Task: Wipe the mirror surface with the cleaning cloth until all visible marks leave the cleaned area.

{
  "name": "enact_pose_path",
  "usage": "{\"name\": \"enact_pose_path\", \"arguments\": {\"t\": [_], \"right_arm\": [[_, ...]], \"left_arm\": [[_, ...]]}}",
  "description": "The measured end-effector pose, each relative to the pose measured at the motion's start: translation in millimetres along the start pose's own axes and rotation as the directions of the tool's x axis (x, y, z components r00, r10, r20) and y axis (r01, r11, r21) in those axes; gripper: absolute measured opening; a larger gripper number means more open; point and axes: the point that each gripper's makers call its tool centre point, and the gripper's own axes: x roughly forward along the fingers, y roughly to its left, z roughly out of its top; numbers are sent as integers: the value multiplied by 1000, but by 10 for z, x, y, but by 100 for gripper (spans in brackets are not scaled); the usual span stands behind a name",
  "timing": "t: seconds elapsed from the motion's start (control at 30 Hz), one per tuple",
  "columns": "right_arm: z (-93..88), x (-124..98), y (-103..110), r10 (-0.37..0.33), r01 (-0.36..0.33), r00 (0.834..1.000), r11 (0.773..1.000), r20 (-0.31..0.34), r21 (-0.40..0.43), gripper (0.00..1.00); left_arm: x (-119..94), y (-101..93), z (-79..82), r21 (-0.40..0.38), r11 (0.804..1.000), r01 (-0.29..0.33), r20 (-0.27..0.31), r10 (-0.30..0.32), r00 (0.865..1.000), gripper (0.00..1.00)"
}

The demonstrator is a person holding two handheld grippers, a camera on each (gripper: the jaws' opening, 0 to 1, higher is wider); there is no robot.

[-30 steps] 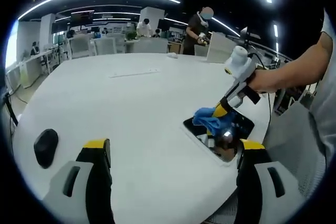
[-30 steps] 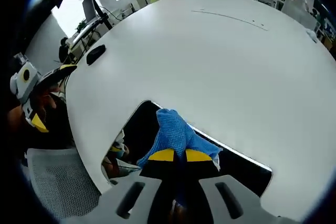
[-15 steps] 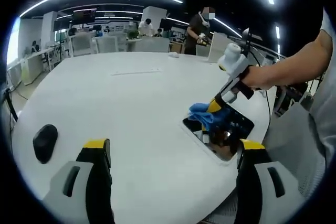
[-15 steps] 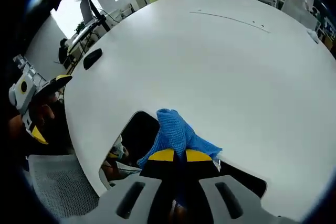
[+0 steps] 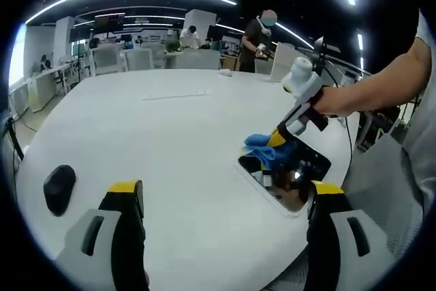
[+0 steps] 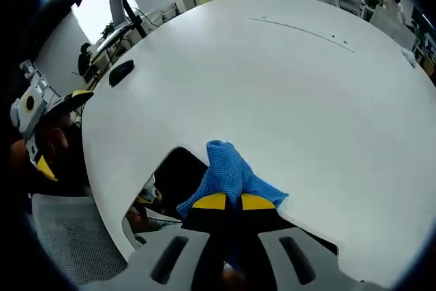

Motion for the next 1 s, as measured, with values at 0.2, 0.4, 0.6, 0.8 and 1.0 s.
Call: {"name": "enact_pose_path", "arguments": {"t": [0.2, 0.4, 0.6, 0.8, 1.0], "right_arm": [[-3, -6, 0, 6, -6, 1000, 1000, 0, -6, 0], [-12, -17, -11, 6, -6, 1000, 1000, 2, -10, 0], [-50, -44, -82, -6, 6, 1000, 1000, -1, -5, 0], [-109, -81, -169, -16, 16, 1000, 1000, -4, 5, 0], [-162, -121, -254, -29, 29, 1000, 999, -6, 20, 0]], "left_arm": [[-2, 33, 1, -3, 1000, -6, 4, 6, 1000, 99], [-15, 62, -7, 2, 1000, -12, 5, 12, 1000, 99], [-5, 38, 8, 3, 1000, -13, 7, 13, 1000, 99], [31, 6, 26, 8, 1000, 1, 5, -1, 1000, 99], [41, 21, 49, 9, 1000, 3, 7, -3, 1000, 99]]}}
